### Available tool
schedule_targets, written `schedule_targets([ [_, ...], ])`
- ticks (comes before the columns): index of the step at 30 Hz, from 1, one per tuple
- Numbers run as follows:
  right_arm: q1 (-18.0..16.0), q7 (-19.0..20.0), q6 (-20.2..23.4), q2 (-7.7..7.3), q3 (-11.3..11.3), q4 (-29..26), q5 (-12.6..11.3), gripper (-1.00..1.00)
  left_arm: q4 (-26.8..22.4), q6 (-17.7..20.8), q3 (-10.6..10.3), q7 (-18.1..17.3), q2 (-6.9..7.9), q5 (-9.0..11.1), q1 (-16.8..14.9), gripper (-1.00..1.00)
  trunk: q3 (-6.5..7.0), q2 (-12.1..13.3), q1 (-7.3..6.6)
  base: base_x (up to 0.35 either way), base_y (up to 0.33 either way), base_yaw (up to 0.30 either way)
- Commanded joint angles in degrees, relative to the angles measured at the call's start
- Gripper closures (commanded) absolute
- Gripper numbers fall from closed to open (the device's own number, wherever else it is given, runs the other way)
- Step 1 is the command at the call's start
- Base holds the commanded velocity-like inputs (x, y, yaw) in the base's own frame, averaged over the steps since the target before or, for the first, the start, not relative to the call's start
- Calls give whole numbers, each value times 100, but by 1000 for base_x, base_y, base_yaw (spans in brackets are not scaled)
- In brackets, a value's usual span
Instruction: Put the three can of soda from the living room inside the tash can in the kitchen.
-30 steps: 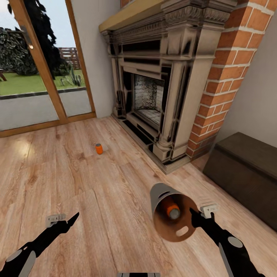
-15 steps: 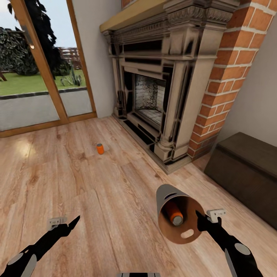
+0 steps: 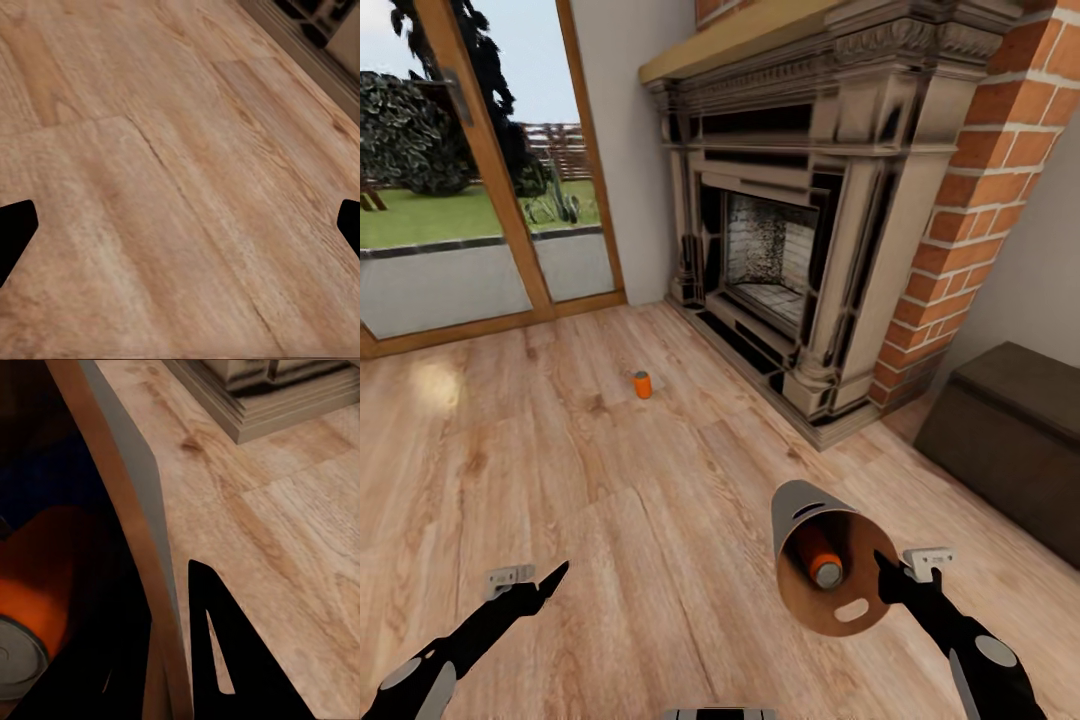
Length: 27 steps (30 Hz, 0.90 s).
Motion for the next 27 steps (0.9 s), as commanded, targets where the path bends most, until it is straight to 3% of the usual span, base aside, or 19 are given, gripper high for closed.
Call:
schedule_targets([
  [1,-3,31,6,1,2,-6,-66,100,1,0,0,1,0,0,0,-100,1,0,-1,-102,286,146],
  [17,-3,31,7,1,6,35,-63,100,1,-7,0,8,0,0,0,-100,-3,0,-1,-84,270,231],
  [27,-3,31,7,10,51,65,-63,100,1,-9,0,8,0,0,0,-100,-7,0,-1,237,131,40],
])
